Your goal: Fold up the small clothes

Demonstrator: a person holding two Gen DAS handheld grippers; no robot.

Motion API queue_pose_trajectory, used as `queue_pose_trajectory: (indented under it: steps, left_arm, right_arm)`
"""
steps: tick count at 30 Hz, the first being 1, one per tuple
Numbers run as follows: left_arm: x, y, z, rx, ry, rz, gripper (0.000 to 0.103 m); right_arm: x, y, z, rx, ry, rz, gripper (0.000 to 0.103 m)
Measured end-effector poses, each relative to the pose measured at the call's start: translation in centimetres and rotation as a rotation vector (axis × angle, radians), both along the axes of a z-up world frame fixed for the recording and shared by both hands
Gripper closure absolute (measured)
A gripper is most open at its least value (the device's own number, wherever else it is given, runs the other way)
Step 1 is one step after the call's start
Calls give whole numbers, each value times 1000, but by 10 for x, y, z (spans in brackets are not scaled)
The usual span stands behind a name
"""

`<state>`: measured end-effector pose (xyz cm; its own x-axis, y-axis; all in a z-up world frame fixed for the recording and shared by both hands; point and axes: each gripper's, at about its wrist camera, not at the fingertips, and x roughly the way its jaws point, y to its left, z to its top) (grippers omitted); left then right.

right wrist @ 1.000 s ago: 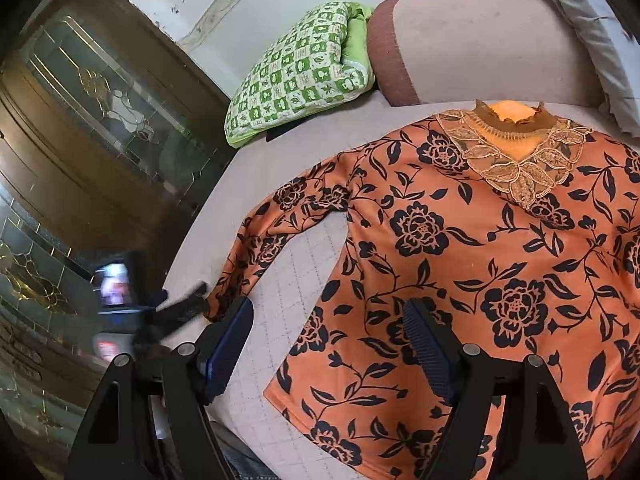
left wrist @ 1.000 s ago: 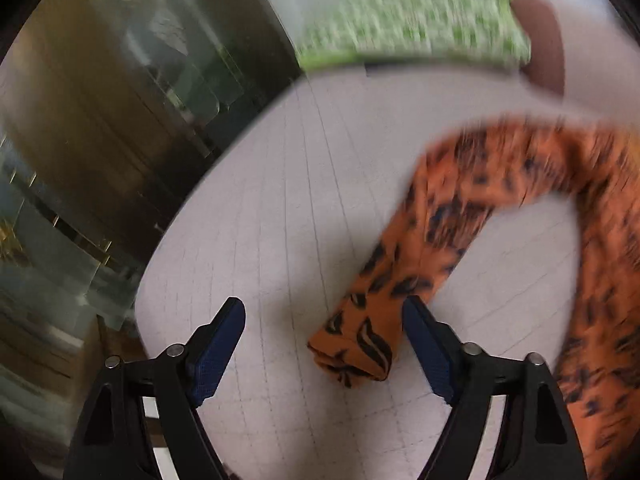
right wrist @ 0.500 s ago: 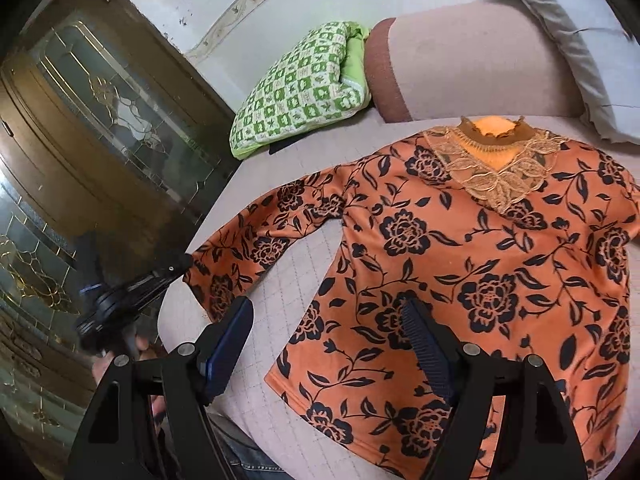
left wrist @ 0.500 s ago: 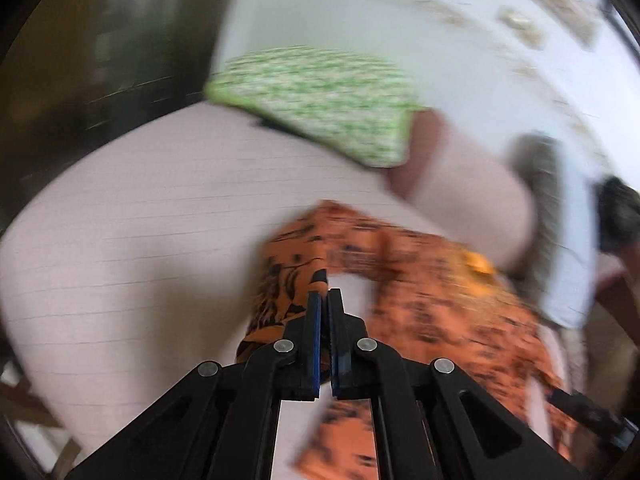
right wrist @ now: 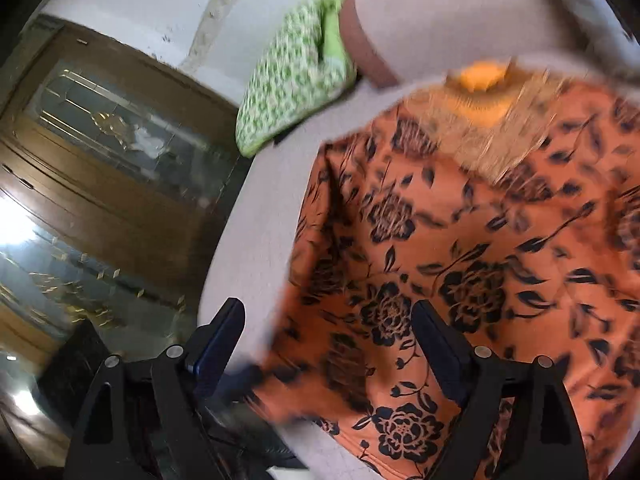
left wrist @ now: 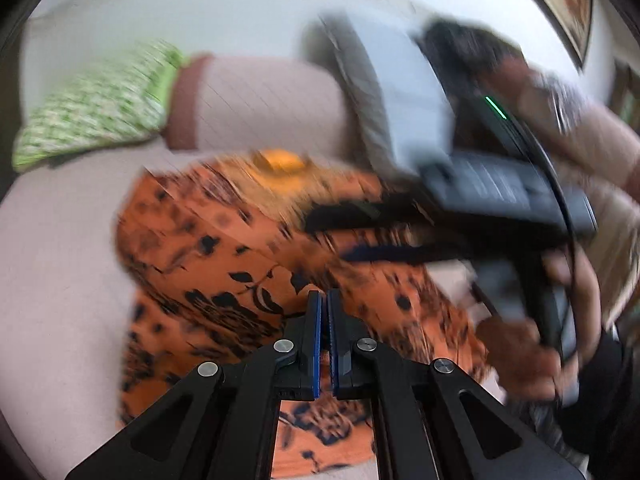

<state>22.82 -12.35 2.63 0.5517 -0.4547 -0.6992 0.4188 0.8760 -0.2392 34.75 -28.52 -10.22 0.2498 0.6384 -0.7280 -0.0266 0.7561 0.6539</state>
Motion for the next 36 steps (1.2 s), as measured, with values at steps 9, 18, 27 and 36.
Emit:
queue_pose_trajectory:
  steps: [9,18,27,36]
  left_arm:
    - [28,-30,-23,42,205,-232,82]
    - [48,6,15,-79,65,-239,49]
    - [111,128,-51,-387,338,235,35]
    - [174,134,-75,-457,518,338,35]
  right_arm:
    - [16,11,-89,30,162,112,25]
    - [10,-26,-62,-18,117,62,100]
    - [-53,-89,-87,-32,212,-94,100]
    - [-53,-85,-71,-97,214,-33,92]
